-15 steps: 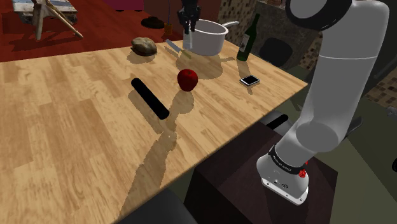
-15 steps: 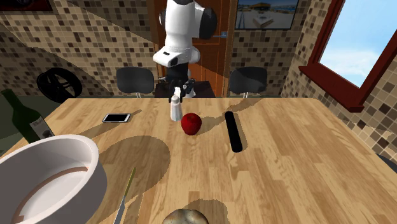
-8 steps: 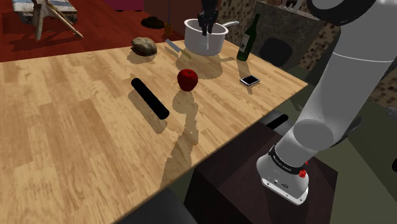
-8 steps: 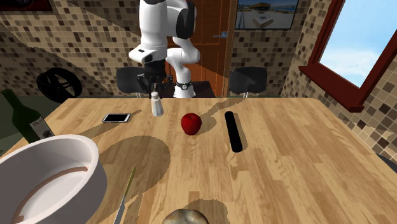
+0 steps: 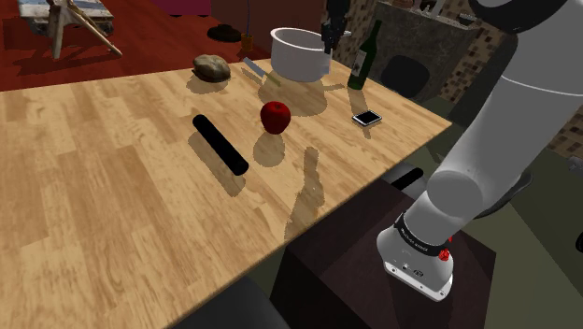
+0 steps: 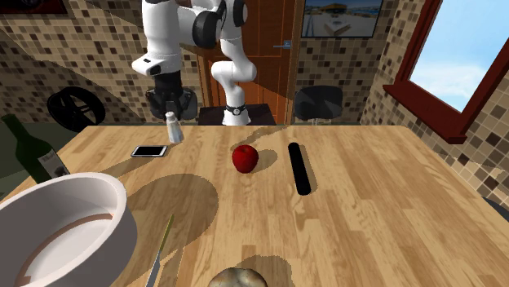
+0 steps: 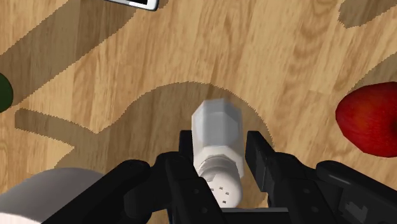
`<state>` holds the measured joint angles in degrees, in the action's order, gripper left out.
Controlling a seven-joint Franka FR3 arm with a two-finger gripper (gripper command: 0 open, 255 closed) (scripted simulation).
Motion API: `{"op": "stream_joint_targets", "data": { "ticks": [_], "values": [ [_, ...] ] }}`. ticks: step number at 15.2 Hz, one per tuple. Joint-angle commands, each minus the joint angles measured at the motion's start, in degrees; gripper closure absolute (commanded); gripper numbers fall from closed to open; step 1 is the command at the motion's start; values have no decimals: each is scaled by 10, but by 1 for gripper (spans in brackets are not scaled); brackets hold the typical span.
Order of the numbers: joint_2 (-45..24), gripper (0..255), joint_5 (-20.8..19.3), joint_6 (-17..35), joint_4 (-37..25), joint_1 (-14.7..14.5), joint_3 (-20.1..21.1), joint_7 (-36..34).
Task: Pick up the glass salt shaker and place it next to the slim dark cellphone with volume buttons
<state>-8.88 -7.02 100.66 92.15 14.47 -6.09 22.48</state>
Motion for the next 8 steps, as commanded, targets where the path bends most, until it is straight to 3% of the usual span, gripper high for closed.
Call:
{"op": "stream_joint_targets", "data": {
  "ticks": [1, 8],
  "values": [
    [8, 255, 1, 6, 10, 14, -10, 24],
    [12, 255, 6, 22, 19, 65, -49, 114]
  ]
}}
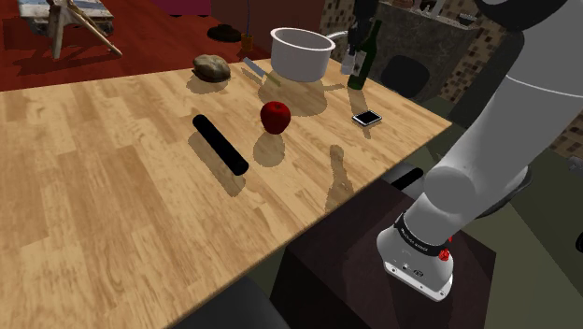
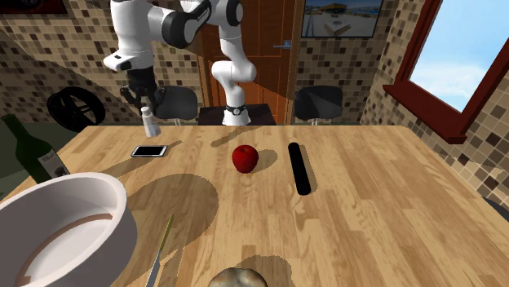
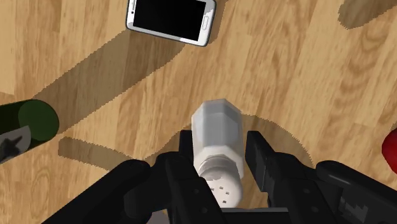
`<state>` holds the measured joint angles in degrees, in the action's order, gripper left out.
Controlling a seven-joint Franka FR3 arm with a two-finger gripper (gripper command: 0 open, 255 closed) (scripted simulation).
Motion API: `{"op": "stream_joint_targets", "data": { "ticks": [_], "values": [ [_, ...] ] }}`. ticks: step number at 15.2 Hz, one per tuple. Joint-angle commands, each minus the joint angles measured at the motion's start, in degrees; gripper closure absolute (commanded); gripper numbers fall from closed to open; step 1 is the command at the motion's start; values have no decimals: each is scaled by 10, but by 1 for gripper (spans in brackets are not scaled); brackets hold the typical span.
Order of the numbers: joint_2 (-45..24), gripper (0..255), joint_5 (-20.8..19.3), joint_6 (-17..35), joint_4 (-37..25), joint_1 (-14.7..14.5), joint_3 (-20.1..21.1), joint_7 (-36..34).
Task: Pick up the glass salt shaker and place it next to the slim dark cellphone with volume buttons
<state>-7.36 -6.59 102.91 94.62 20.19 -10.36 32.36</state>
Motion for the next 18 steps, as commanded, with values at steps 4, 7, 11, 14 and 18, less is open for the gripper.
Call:
{"op": "stream_joint_targets", "data": {
  "ticks": [4, 7, 11, 14, 18],
  "values": [
    [-14, 255, 8, 5, -17, 39, -28, 68],
    [-27, 255, 16, 6, -33, 63, -44, 109],
    [-54, 255, 30, 5, -66, 97, -63, 163],
    [-80, 255, 43, 1, -100, 125, -76, 204],
    [-125, 255, 64, -11, -159, 166, -89, 258]
  ]
}}
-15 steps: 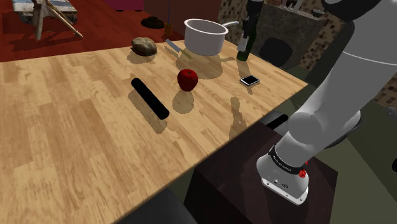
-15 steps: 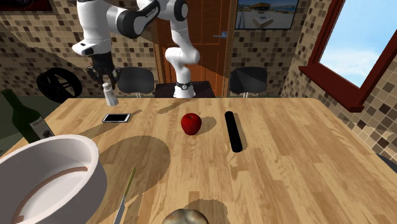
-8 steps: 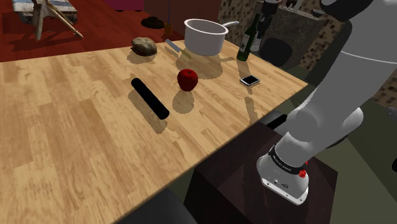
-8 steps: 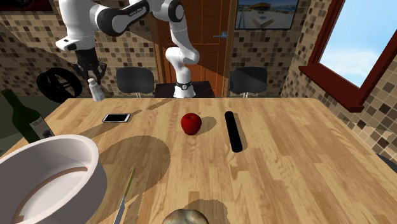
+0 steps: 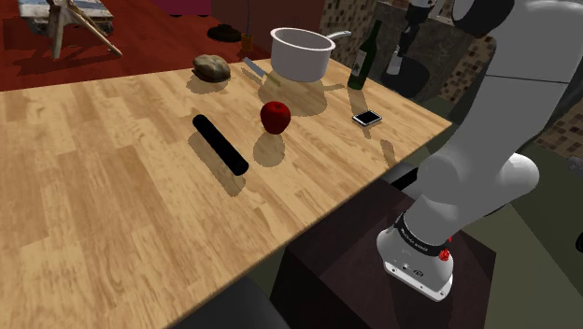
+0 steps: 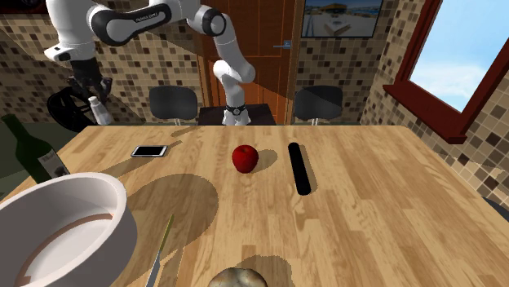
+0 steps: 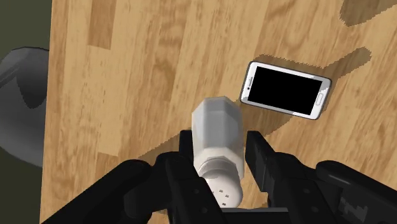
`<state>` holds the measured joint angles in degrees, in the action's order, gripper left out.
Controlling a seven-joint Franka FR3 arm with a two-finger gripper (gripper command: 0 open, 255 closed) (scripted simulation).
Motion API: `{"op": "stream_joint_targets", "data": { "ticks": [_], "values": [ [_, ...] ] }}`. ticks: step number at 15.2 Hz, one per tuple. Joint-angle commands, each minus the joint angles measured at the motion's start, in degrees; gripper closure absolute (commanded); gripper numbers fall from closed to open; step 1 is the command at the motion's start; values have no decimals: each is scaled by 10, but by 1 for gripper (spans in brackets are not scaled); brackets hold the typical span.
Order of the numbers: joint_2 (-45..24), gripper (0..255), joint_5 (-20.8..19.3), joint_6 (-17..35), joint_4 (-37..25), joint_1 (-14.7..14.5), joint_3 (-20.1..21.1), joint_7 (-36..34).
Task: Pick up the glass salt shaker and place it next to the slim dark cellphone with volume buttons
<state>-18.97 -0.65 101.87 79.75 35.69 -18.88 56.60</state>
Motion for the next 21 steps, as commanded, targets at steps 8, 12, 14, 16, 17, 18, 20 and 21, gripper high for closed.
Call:
{"op": "stream_joint_targets", "data": {
  "ticks": [8, 12, 14, 16, 17, 18, 20, 21],
  "values": [
    [-78, 255, 35, -5, -86, 69, -13, 77],
    [-75, 255, 34, 28, -50, 66, -13, 75],
    [-74, 255, 34, 43, -34, 65, -12, 74],
    [-74, 255, 34, 59, -18, 63, -12, 73],
    [-75, 255, 34, 66, -11, 63, -12, 73],
    [-75, 255, 34, 74, -4, 63, -12, 72],
    [-77, 255, 34, 88, 9, 62, -11, 72],
    [-77, 255, 35, 95, 16, 62, -11, 72]
  ]
}}
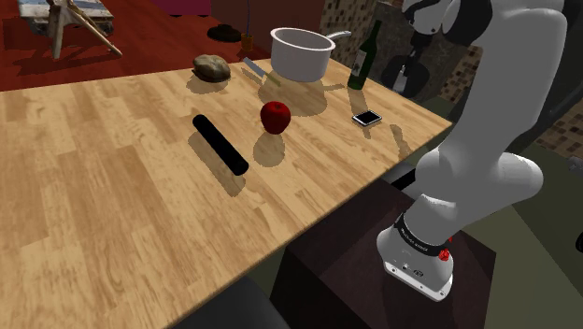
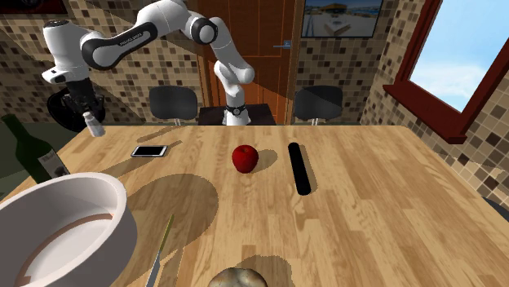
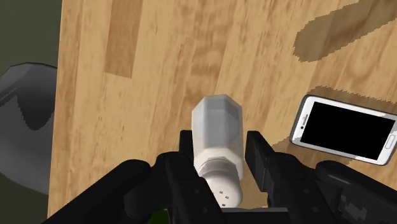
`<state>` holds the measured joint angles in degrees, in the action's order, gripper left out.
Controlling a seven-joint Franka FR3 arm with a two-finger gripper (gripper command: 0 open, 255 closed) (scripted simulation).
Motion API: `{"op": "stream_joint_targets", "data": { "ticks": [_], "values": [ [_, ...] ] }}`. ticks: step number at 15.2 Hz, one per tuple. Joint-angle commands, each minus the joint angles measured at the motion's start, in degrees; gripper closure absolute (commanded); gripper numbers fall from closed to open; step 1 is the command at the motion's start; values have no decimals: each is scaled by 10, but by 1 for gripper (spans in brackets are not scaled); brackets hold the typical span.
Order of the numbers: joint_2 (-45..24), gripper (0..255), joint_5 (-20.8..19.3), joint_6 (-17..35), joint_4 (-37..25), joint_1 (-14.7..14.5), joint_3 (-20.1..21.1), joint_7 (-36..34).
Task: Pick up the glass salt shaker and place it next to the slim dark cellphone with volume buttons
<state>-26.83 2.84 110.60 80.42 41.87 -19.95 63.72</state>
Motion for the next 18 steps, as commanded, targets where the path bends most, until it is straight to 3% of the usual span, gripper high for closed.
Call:
{"op": "stream_joint_targets", "data": {
  "ticks": [1, 18],
  "values": [
    [0, 255, 0, 15, 15, -1, 0, 0],
    [-31, 255, 9, 117, 87, 0, 7, -1]
  ]
}}
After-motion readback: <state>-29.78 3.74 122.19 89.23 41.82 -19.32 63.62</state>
